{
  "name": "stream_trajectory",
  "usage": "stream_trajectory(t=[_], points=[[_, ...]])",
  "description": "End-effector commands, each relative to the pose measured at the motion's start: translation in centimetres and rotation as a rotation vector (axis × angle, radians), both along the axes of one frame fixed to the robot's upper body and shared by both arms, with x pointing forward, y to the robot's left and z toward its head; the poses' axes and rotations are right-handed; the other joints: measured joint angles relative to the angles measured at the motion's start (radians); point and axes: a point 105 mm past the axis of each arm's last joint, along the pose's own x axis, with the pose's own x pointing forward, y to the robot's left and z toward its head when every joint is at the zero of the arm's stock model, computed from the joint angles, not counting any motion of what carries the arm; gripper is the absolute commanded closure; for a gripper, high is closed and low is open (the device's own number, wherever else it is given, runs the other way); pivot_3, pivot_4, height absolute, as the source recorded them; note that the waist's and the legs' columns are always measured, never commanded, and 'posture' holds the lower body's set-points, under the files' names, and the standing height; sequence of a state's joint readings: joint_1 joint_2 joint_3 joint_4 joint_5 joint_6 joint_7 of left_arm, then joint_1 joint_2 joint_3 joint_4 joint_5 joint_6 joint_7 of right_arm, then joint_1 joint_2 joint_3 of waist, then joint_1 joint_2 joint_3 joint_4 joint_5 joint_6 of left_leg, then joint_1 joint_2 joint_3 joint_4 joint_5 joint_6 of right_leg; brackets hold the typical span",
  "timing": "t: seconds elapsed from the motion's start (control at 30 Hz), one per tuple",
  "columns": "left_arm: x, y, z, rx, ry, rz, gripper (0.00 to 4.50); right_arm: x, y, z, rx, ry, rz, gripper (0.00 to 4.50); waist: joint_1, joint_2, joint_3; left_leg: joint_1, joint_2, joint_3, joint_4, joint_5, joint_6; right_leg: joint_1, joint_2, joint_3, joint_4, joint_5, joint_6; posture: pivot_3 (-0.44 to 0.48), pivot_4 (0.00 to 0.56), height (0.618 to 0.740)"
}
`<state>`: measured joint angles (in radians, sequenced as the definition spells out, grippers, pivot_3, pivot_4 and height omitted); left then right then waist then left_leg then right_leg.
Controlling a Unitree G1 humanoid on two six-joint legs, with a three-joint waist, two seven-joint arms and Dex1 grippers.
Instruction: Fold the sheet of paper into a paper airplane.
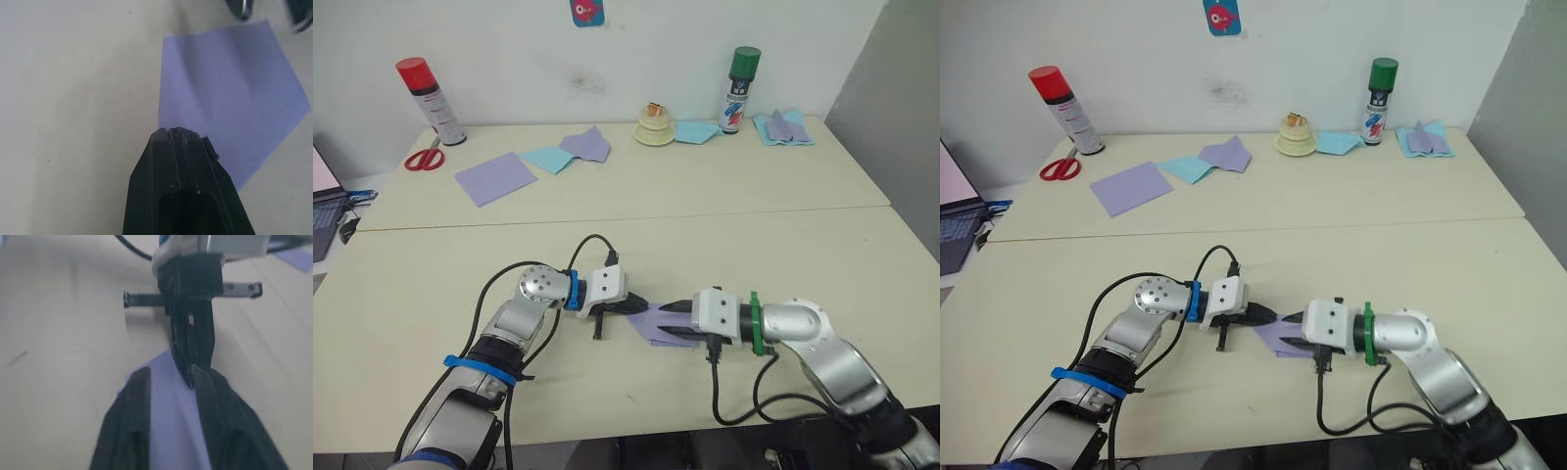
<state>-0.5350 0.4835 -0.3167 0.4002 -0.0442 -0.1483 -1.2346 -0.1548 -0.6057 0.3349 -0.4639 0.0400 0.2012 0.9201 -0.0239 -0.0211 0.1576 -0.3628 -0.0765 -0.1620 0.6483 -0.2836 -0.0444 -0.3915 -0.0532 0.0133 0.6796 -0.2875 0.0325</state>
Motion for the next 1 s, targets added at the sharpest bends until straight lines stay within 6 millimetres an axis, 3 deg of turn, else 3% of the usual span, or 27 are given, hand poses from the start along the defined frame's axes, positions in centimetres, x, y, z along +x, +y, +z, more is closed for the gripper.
stream_trajectory(t=[0.03, 0.43, 0.67, 1.0], points=[[-0.4, 0.4, -1.7, 0.048, 0.064, 0.014, 4.5, -1.1, 0.0, 0.4, -0.008, -0.136, 0.006, 1.79, -0.001, 0.0, 0.0, 0.001, 0.0, 0.0, 0.0, 0.0, 0.0, 0.0, 0.0, 0.0, 0.0, 0.0, 0.0, 0.0, 0.15, 0.74], [-0.7, 0.5, -1.7, 0.056, 0.075, 0.002, 4.5, -0.2, -0.1, -2.8, -0.073, -0.293, -0.084, 1.79, -0.002, 0.0, 0.0, 0.004, 0.0, 0.001, 0.0, -0.002, 0.003, 0.003, 0.0, 0.001, 0.0, 0.0, 0.0, 0.0, 0.15, 0.74], [-0.9, 0.6, -1.7, 0.06, 0.076, -0.006, 4.5, 0.4, -0.2, -3.1, -0.078, -0.342, -0.106, 1.79, -0.002, 0.0, 0.0, 0.004, 0.0, 0.001, -0.001, -0.002, 0.003, 0.003, 0.0, 0.001, 0.0, 0.0, 0.0, 0.0, 0.15, 0.74], [-1.1, 0.7, -1.9, 0.067, 0.077, -0.012, 4.5, 0.8, -1.8, -3.2, -0.127, -0.391, -0.088, 1.79, -0.003, 0.0, 0.0, 0.004, 0.0, 0.001, -0.001, -0.002, 0.003, 0.003, 0.0, 0.001, 0.0, 0.0, 0.0, 0.0, 0.15, 0.74]])
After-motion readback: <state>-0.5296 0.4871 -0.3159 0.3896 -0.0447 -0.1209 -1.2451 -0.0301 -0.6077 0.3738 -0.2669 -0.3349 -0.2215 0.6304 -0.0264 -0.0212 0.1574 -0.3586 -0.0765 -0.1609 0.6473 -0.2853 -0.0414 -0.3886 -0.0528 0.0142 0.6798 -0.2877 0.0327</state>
